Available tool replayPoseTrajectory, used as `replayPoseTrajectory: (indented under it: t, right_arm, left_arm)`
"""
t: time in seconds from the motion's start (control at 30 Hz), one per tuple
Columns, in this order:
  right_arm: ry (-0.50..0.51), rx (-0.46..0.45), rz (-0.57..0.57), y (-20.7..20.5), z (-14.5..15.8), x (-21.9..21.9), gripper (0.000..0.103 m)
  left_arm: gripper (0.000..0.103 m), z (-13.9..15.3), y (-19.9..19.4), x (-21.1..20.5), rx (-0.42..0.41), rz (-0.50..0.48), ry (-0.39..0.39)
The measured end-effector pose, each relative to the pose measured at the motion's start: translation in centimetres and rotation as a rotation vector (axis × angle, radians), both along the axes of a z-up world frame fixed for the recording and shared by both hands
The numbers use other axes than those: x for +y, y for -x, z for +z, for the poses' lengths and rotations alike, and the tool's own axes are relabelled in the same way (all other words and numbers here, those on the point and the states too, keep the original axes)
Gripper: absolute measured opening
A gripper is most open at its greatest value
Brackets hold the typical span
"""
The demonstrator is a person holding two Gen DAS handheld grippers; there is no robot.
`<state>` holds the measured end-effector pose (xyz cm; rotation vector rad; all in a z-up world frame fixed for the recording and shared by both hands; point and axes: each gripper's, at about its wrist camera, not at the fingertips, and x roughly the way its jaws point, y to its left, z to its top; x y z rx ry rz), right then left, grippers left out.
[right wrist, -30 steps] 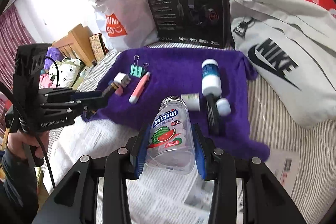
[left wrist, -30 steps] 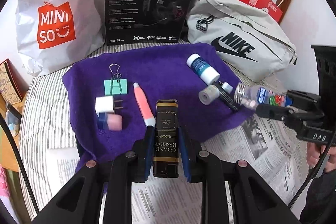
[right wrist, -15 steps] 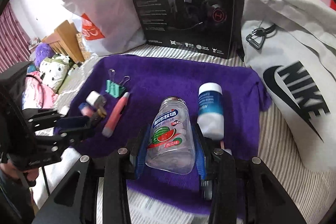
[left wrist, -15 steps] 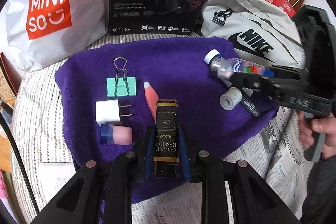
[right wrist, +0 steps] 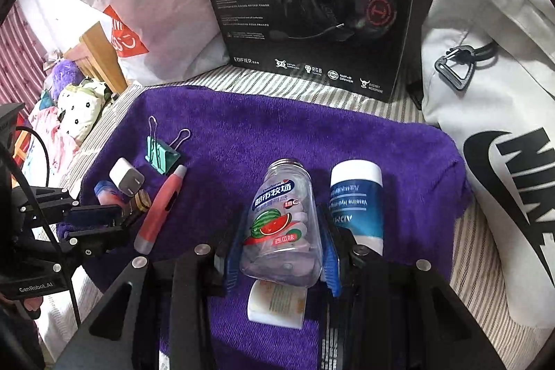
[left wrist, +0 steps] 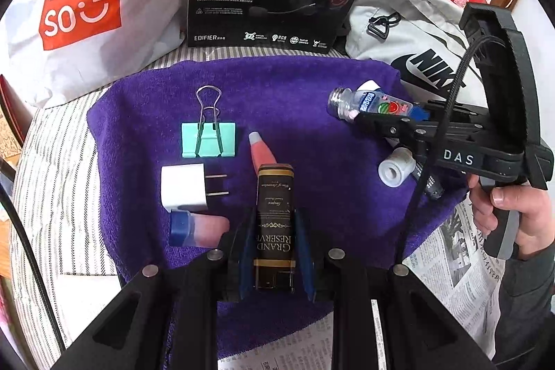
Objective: Organize rigid objects
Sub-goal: 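Carry the candy jar and Grand Reserve tube onto the towel with both grippers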
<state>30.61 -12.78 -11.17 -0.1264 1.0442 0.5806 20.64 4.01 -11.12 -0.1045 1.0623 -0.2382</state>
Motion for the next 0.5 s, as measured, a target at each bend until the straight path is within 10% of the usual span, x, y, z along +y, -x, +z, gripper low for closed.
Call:
replayPoseTrajectory:
  t: [0.5]
  right_arm:
    - [0.039, 0.009, 0.057, -0.5, -1.7, 1.2, 0.039]
  left_arm:
    - [0.023, -0.3, -0.3, 0.0, 0.017, 0.004, -0.014]
